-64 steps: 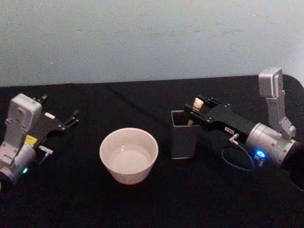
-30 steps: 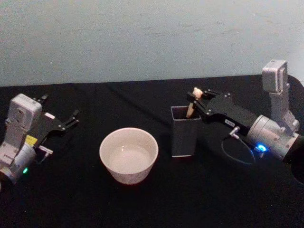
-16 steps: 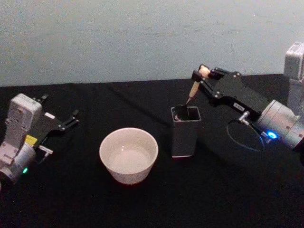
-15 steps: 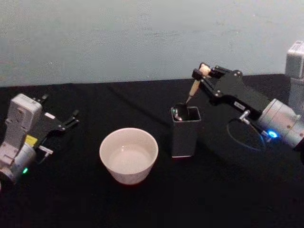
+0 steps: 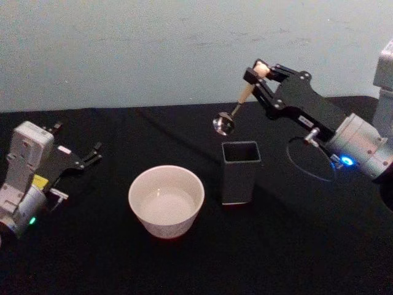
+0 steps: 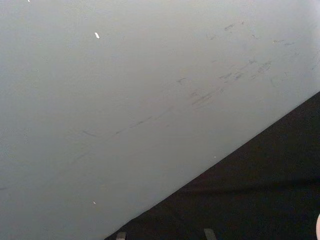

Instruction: Pick up the stirring spoon with one hand, stir inside the cup, then place it back in its original position.

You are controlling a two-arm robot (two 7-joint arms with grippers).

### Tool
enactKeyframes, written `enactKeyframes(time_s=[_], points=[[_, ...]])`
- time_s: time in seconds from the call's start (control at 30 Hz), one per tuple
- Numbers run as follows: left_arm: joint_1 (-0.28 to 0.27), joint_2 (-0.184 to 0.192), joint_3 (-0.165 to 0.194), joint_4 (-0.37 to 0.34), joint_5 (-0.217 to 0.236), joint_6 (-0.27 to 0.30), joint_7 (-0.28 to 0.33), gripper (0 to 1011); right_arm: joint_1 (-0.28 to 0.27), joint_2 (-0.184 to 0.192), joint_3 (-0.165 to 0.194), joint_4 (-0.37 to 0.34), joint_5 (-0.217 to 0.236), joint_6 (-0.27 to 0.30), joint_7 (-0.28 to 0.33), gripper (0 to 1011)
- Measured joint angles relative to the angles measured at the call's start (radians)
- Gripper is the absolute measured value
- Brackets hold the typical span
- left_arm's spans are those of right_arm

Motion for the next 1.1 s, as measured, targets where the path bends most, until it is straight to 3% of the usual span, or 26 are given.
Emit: enactKeyframes(time_s=[0.7, 1.1], points=[[0.000, 0.000, 0.000, 0.000, 0.000, 0.000, 0.000, 1001, 0.081, -0.072, -0.160, 0.148, -0.053, -0.092, 0.147, 214], [0.000, 0.000, 0.000, 0.000, 0.000, 0.000, 0.000, 1001, 0.106, -0.100, -0.206, 0.251, -0.117, -0.139, 0.157, 214]])
